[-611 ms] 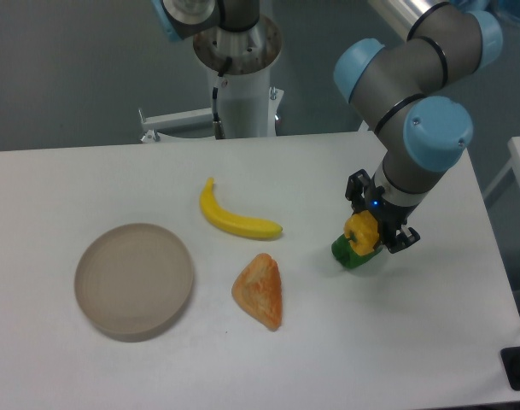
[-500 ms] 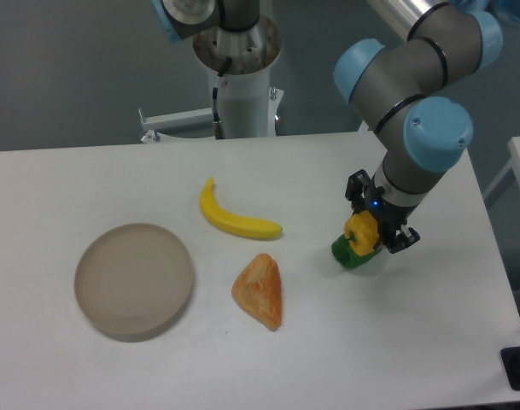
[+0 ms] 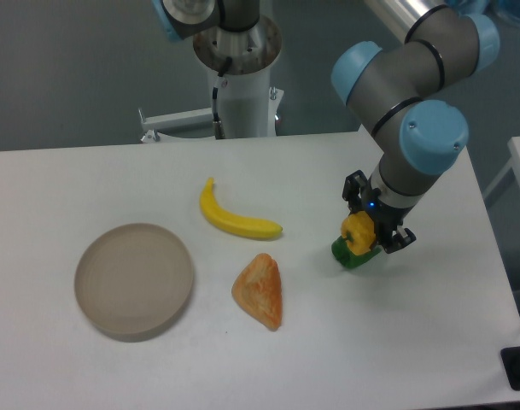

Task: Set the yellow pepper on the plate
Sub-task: 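Close the gripper on the yellow pepper beside the green pepper, then lift the yellow pepper and carry it over the beige plate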

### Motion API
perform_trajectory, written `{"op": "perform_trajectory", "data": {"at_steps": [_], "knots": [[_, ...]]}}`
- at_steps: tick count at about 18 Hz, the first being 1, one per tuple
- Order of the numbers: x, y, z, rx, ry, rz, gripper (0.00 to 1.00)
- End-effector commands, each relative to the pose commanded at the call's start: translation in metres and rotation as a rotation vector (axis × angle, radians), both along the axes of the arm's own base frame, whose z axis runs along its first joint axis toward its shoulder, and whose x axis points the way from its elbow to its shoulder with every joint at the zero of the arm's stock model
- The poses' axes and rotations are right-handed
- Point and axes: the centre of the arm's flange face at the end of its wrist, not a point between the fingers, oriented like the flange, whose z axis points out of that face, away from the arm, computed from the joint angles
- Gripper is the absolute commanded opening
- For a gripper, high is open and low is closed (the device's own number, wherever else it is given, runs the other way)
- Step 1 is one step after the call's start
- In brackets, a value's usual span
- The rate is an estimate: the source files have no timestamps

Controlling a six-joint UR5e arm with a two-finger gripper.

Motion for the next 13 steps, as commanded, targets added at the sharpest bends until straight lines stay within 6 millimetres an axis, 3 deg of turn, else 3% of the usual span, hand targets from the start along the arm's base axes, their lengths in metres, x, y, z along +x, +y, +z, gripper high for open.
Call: {"op": "perform_trajectory", "data": {"at_steps": [3, 7, 12, 13], "knots": [[0.042, 0.006, -0.001, 0.015, -0.053, 0.012, 0.23], [0.143, 0.036, -0.009, -0.025, -0.068, 0.019, 0.23], [0.243, 0.075, -0.031, -0.022, -0.048, 0.063, 0.23], [0.255, 0.081, -0.037, -0.020, -0.044, 0.078, 0.23]]}}
